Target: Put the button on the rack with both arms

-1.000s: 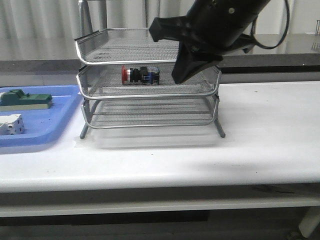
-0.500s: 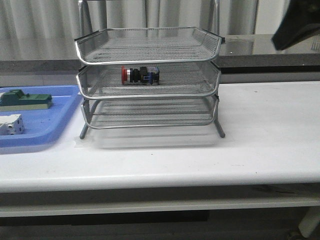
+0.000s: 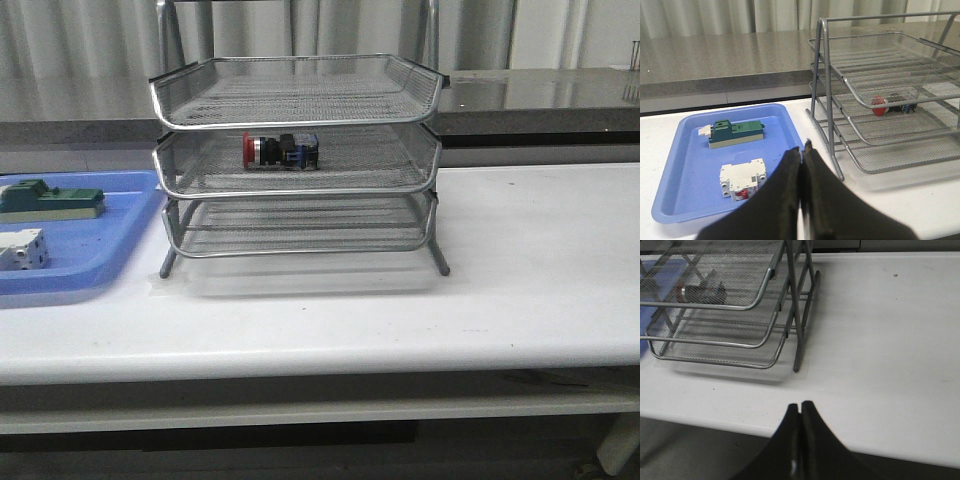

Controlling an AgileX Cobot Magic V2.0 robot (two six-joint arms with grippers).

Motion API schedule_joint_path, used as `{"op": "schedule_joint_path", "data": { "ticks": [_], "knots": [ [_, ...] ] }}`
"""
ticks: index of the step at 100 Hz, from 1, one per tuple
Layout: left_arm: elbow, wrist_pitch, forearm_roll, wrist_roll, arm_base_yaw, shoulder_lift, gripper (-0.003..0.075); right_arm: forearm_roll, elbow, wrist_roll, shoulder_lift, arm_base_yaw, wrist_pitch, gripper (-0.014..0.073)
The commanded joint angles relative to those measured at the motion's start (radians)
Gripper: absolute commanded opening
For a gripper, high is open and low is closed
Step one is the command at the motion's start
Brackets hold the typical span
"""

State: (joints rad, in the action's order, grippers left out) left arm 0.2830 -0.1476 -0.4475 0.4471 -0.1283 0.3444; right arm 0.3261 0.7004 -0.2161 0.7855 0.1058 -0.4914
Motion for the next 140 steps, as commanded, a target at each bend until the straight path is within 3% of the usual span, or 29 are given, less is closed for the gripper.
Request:
{"op": "schedule_joint_path", "data": {
  "ticks": [1, 81, 105, 140],
  "knots": [
    [0.030, 0.070, -0.015, -0.007, 0.001, 0.008, -0.0021, 0.006, 0.003, -0.012, -0.057, -0.007, 0.053, -0.0064],
    [0.030, 0.070, -0.015, -0.007, 0.001, 0.008, -0.0021, 0.006, -0.002, -0.012, -0.101, -0.007, 0.030, -0.0068],
    [0.030, 0.070, -0.015, -0.007, 0.001, 0.008, -0.0021, -0.027, -0.060, -0.005, -0.131, -0.005, 0.121, -0.0068],
    [0.030, 0.070, -0.015, -0.007, 0.001, 0.008, -0.0021, -0.289, -0.314, 0.272, -0.416, -0.004, 0.262, -0.0068]
  ]
}}
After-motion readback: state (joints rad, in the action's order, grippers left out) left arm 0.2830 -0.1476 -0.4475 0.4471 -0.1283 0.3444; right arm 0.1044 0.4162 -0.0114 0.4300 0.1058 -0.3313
